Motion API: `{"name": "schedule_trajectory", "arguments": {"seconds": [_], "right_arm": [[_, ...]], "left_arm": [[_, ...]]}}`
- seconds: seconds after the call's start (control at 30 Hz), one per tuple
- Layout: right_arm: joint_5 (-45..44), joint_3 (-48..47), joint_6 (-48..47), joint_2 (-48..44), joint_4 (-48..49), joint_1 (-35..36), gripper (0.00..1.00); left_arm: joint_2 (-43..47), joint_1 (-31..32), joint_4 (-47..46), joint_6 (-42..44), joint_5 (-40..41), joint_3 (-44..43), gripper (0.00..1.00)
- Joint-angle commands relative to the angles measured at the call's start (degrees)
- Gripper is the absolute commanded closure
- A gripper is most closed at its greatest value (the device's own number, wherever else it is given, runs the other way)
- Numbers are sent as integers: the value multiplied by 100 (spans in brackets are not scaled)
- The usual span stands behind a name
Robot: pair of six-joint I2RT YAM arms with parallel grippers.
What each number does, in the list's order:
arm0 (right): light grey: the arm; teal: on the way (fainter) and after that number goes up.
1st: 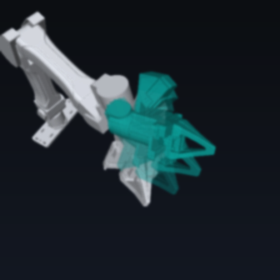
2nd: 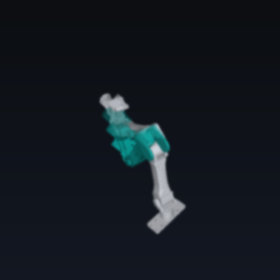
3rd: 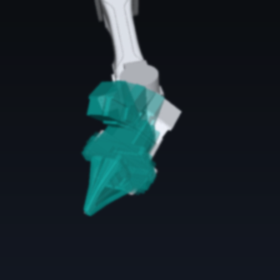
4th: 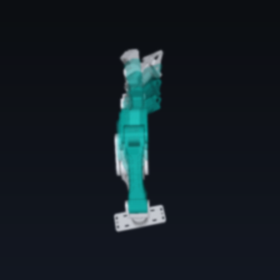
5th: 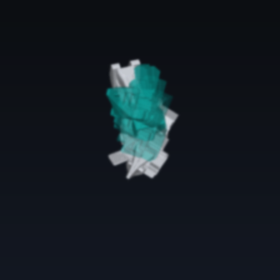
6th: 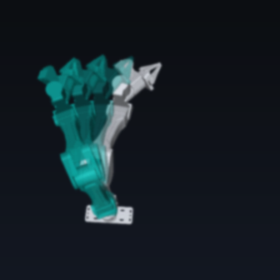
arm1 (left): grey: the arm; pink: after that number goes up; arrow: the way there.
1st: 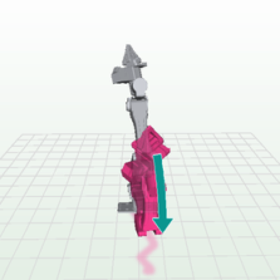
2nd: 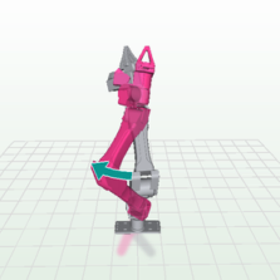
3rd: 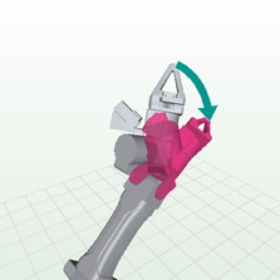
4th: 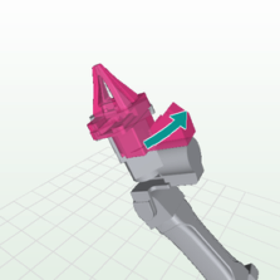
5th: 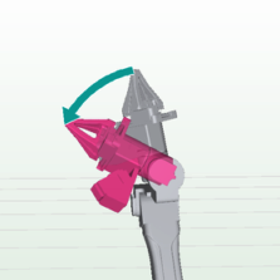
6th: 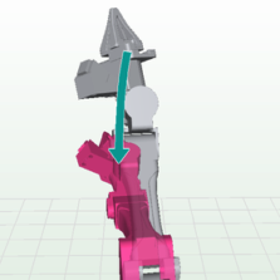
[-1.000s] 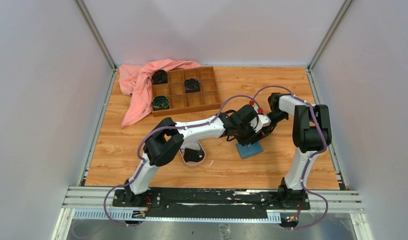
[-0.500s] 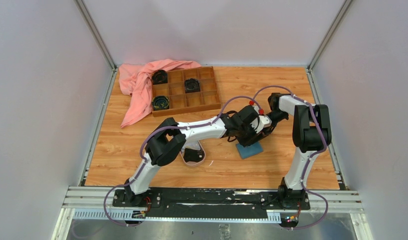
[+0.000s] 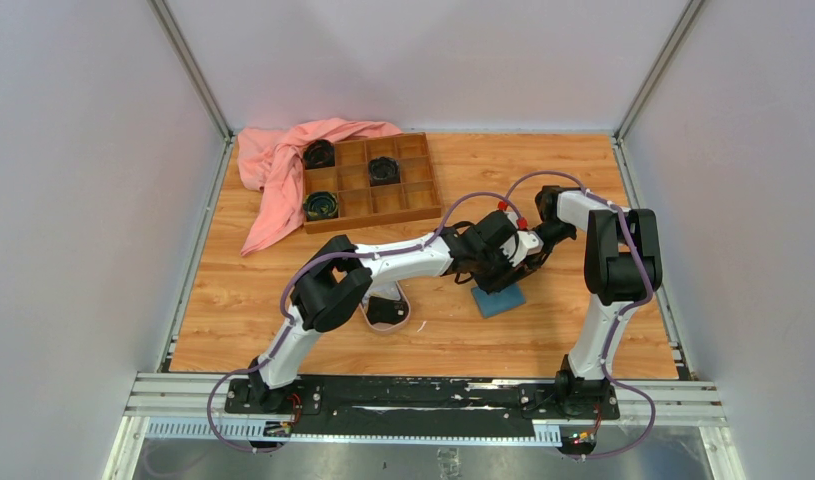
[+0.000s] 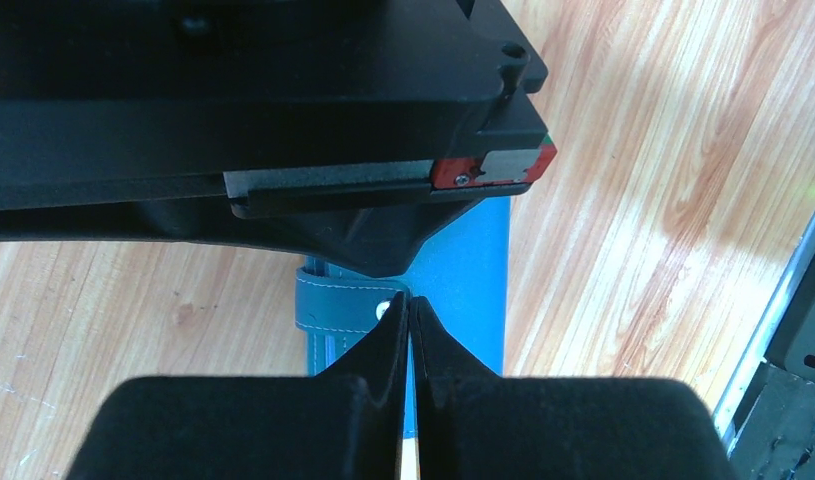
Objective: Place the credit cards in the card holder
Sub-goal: Close the card holder at the center of the board.
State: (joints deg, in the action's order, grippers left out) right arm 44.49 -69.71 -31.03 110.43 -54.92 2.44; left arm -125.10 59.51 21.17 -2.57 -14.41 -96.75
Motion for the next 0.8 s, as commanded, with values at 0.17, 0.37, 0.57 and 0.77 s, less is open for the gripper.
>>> {"name": "schedule_trajectory", "arguments": {"seconds": [0.17,0.37,0.57,0.77], "right_arm": [[-230,-12,-19,154,21,-72,100],[-222,-15,-18,145,25,-73,100],[-208,-14,-23,128,25,-69,100],[-195,-16,-24,128,25,-85,100]], "left_arm": [[-55,87,206,-215,-289,-20,100],[26,81,181,-267,-290,6,100],[93,79,138,-320,-216,69,100],[238,44,22,-419,-186,122,100]]}}
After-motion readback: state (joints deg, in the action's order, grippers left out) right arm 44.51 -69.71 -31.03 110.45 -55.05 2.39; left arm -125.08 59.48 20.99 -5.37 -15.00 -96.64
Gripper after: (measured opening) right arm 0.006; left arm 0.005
